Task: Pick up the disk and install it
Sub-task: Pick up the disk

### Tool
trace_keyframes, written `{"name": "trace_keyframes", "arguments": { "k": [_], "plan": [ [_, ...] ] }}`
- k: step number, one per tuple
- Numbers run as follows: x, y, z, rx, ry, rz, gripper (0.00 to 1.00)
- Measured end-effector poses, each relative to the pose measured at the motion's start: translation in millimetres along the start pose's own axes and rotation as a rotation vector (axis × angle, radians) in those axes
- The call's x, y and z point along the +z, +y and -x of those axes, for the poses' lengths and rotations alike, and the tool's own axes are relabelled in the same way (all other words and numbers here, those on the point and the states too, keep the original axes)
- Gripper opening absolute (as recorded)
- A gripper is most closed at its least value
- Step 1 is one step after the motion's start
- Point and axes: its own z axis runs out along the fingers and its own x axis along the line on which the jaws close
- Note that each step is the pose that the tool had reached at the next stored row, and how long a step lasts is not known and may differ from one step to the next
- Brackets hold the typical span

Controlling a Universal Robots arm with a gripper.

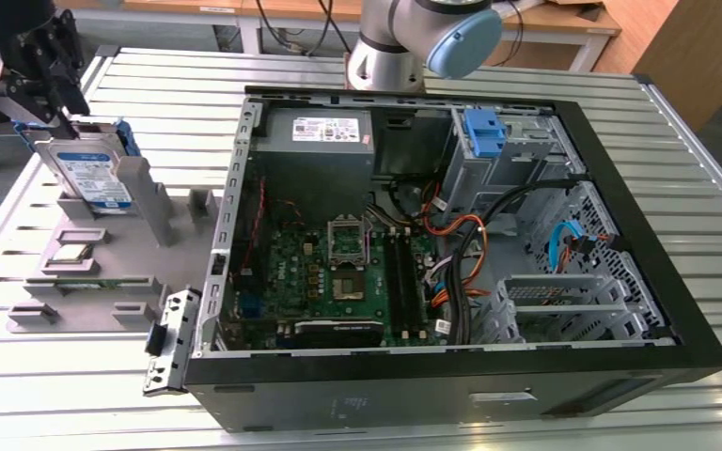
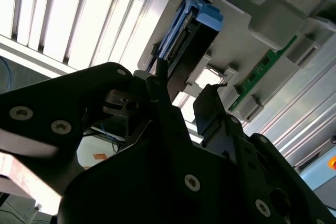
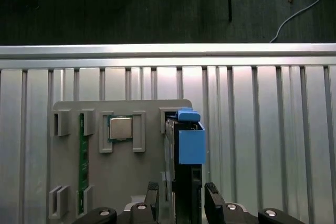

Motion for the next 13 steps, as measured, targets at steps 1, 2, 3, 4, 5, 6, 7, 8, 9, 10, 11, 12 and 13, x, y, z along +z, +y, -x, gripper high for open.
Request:
{"name": "trace_keyframes", "arguments": {
  "k": [1, 2, 3, 4, 5, 6, 7, 8, 9, 10, 11, 12, 13],
  "plan": [
    [0.3, 0.0, 0.0, -0.002, 0.0001, -0.0002, 0.47],
    [0.7, 0.0, 0.0, -0.005, 0.0002, -0.0004, 0.47],
    [1.1, 0.0, 0.0, -0.007, 0.0002, -0.0007, 0.47],
    [1.5, -0.1, -0.1, -0.009, 0.0003, -0.0008, 0.47],
    [1.8, -0.1, -0.1, -0.011, 0.0004, -0.0008, 0.47],
    [2.0, -0.1, -0.1, -0.013, 0.0005, -0.0006, 0.47],
    [2.3, -0.1, -0.1, -0.014, 0.0006, -0.0007, 0.47],
    [2.7, -0.1, -0.1, -0.015, 0.0005, -0.0008, 0.47],
    [3.1, -0.1, -0.1, -0.016, 0.0006, -0.0008, 0.47],
    [3.5, -0.1, -0.1, -0.017, 0.0006, -0.0006, 0.47],
    [3.6, -0.1, -0.2, -0.019, 0.0008, -0.0004, 0.47],
    [4.0, -0.1, -0.2, -0.020, 0.0008, -0.0004, 0.47],
    [4.4, -0.2, -0.2, -0.021, 0.0008, -0.0004, 0.47]
  ]
}}
